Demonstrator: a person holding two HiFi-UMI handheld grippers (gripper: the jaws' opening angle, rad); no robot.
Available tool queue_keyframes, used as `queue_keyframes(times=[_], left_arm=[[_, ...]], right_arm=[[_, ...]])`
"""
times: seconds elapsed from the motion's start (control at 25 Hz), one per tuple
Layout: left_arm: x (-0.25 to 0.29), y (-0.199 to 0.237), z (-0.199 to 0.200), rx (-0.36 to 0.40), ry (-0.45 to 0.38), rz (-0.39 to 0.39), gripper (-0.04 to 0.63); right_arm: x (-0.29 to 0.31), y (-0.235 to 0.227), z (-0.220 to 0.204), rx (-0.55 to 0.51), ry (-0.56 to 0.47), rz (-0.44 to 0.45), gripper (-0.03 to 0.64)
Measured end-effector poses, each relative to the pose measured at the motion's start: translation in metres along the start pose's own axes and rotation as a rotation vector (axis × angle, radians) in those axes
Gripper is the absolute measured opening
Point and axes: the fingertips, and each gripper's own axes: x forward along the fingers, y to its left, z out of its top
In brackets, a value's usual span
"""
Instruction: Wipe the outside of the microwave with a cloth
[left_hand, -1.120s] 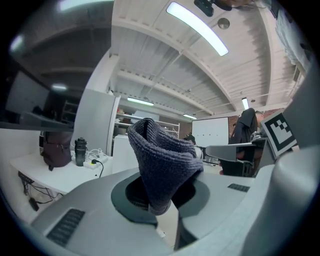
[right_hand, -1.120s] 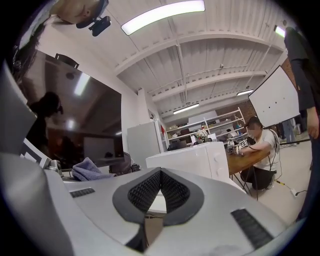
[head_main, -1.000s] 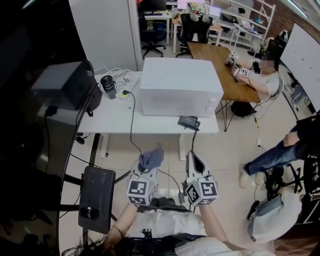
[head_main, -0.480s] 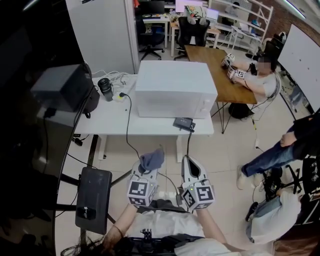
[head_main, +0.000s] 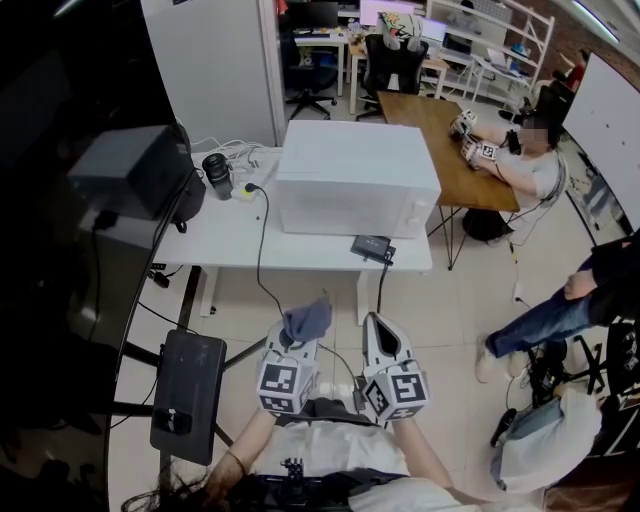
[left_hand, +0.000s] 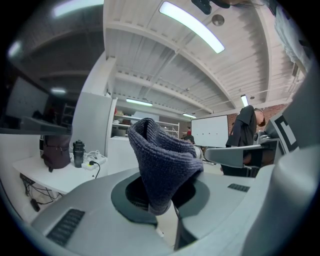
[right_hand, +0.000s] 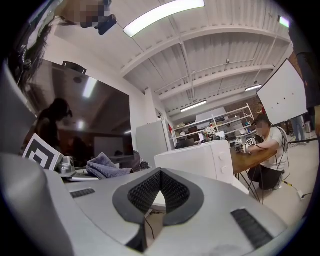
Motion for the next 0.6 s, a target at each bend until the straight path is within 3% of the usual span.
queue_keyframes(times=[0.6], left_arm=[[-0.0041,-0.0066,-0.0002,-0.005,0.009,-0.009,0.048]], right_arm=[[-0.0070,-0.0005,-0.0017,-0.006,0.010,-0.005,0.011]])
